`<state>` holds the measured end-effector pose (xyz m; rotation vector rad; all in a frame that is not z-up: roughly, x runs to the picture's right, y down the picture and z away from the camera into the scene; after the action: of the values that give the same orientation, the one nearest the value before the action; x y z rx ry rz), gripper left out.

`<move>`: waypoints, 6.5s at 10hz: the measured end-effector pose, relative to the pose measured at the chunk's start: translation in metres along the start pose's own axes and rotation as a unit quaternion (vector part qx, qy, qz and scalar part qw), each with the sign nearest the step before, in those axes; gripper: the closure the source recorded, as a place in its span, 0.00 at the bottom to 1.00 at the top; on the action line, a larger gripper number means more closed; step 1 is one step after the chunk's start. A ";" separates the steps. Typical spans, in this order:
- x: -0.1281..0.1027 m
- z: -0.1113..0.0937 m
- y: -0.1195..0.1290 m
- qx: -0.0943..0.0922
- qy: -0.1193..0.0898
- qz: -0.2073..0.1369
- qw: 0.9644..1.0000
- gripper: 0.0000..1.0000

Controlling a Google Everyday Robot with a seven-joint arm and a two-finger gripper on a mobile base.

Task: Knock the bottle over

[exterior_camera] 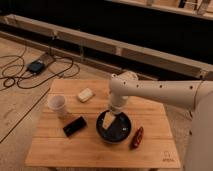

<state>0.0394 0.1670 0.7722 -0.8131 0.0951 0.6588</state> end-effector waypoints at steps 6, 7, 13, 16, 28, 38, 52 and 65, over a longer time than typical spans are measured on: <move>0.000 0.000 0.000 0.000 0.000 0.000 1.000 0.20; 0.000 0.000 0.000 0.000 0.000 0.000 1.000 0.20; 0.000 0.000 0.000 0.000 0.000 0.000 1.000 0.20; 0.000 0.000 0.000 0.000 0.000 0.000 1.000 0.20; 0.004 -0.003 -0.010 0.009 0.008 0.000 1.000 0.20; -0.016 -0.057 -0.167 0.143 0.026 -0.017 0.989 0.20; -0.113 -0.086 -0.195 0.117 -0.017 -0.120 0.986 0.20; -0.088 -0.103 -0.066 0.013 -0.013 -0.148 0.989 0.20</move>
<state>0.0246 0.0172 0.7715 -0.7746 -0.0415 0.3874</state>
